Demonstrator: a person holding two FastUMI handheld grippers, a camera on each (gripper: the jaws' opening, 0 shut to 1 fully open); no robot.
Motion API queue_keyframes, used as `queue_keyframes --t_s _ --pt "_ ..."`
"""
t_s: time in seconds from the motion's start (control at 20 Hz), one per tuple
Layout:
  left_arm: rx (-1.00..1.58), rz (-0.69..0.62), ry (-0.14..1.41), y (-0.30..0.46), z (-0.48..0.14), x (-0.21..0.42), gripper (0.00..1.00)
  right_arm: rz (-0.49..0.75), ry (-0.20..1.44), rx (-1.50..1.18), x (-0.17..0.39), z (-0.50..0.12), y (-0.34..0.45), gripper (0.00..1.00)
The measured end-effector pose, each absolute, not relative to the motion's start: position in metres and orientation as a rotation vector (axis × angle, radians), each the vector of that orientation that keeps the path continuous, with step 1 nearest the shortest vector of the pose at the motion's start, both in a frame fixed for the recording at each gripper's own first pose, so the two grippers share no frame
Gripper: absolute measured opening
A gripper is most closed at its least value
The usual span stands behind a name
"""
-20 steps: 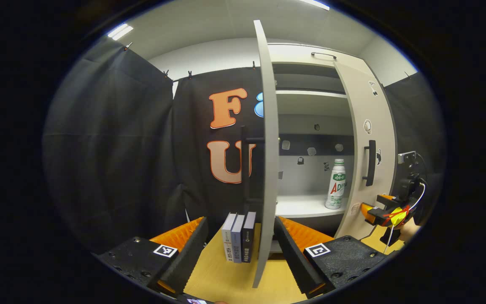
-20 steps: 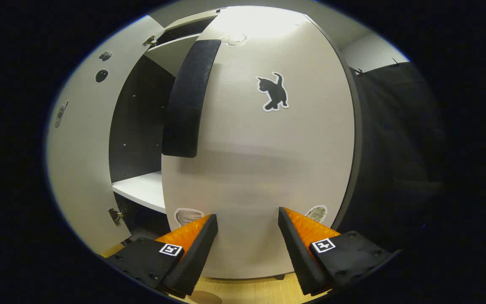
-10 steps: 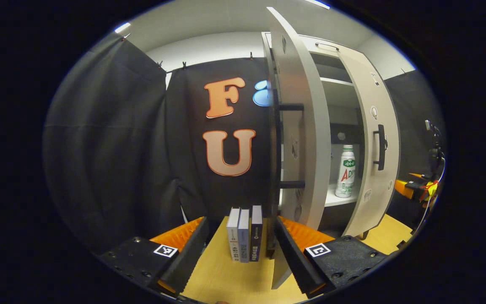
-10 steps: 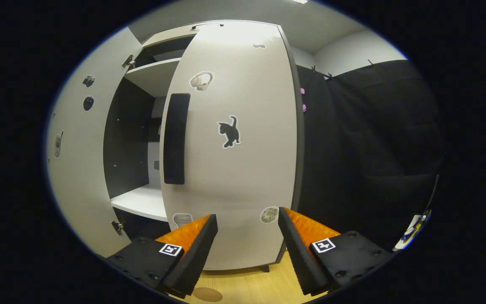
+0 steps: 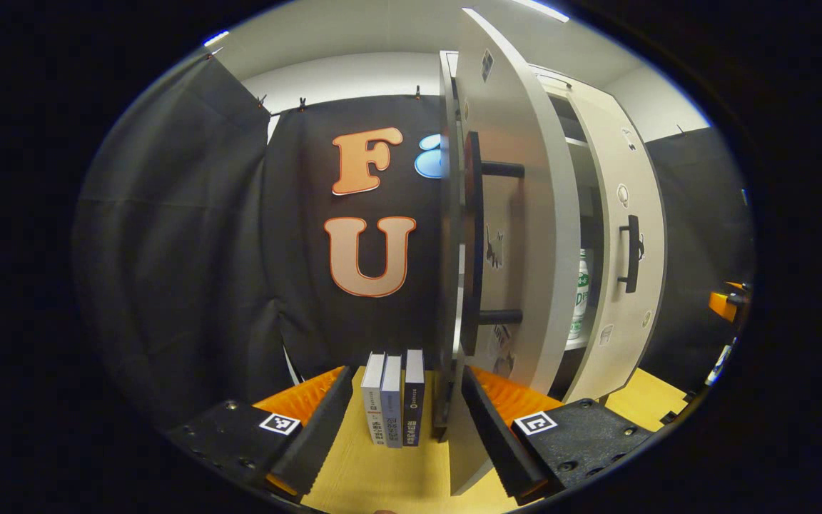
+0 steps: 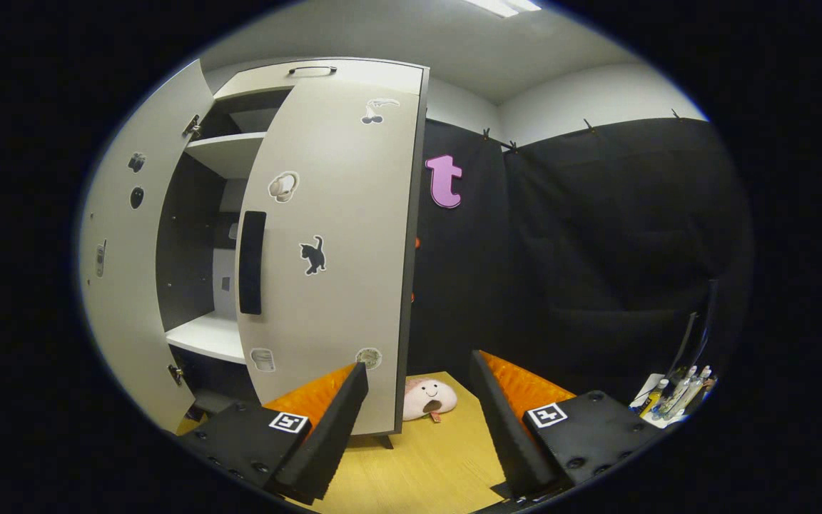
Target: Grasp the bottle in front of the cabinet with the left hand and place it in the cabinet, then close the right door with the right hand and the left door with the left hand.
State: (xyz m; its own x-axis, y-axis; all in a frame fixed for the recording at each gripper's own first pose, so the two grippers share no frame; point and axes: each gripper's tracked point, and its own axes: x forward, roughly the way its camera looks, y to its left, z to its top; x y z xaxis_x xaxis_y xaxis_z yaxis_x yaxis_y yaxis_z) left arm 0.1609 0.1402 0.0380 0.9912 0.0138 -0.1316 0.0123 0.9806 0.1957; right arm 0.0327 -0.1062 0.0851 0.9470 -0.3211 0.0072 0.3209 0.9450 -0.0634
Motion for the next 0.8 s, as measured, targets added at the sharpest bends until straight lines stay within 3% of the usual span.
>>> queue_keyframes --t_s 0.1,0.2,0.25,0.6,0.8 --pt "0.191 -0.02 0.14 0.125 0.034 0.16 0.94 -0.325 0.009 -0.082 0.028 0.085 -0.109 0.95" --pt "0.195 -0.042 0.144 0.109 0.031 0.162 0.9 -0.319 0.015 -0.1 0.024 0.085 -0.111 0.95" --pt "0.191 -0.052 0.147 0.102 0.028 0.163 0.94 -0.315 0.017 -0.106 0.023 0.085 -0.112 0.95" --pt "0.109 -0.12 0.175 0.041 0.01 0.176 0.91 -0.279 0.014 -0.148 0.023 0.09 -0.125 0.96" --pt "0.098 -0.154 0.168 0.007 0.0 0.193 0.94 -0.265 0.009 -0.156 0.028 0.092 -0.137 0.96"
